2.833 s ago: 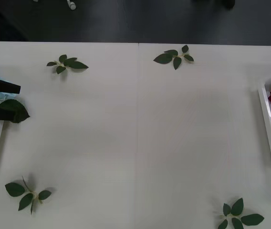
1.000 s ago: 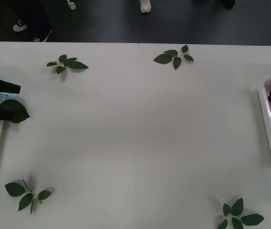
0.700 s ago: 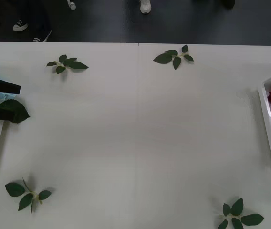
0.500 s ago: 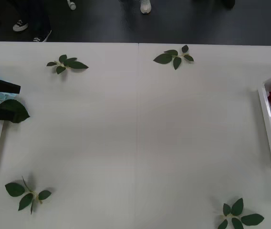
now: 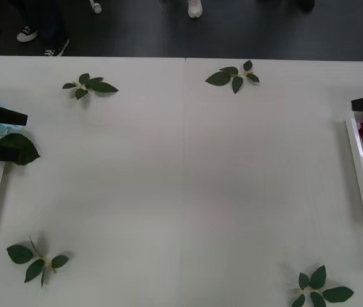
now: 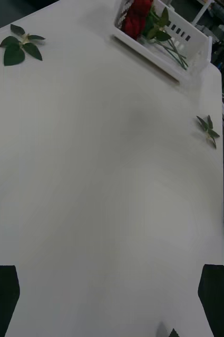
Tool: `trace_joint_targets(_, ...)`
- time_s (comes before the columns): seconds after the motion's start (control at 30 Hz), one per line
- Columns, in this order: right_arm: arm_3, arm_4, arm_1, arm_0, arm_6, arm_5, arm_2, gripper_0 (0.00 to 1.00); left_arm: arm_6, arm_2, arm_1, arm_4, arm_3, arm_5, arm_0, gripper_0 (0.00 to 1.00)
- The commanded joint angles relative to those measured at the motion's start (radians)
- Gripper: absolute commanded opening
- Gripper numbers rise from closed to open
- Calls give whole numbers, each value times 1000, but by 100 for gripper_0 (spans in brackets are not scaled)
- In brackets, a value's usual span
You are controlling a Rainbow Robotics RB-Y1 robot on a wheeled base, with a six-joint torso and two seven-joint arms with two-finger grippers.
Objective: Put the red flowers into the right box and the blue flowers into the left box
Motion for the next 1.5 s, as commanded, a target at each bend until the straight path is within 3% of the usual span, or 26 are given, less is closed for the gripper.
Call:
trace_joint_targets(0.03,-125,-63,-2,-23,185,-28,9,67,-30,12,31,6,-27,2,-22,100)
trace_joint_targets(0.3,-201,-255,84,-24,639,41,-4,67,-30,12,31,6,-27,2,-22,100)
trace_joint_targets(0.5,-125,-434,241,-56,928,263,-73,67,-30,12,31,6,-27,2,-22,100)
trace_joint_targets(0.77,-57,-456,442,-79,1169,520,-157,67,-30,12,31,6,-27,2,-22,100)
trace_joint_targets(1.0,1,-405,524,-104,1169,671,-157,67,-30,12,31,6,-27,2,-22,100)
trace_joint_targets(1.5,1,-425,540,-125,1169,685,-152,67,-30,12,31,6,-27,2,-22,100)
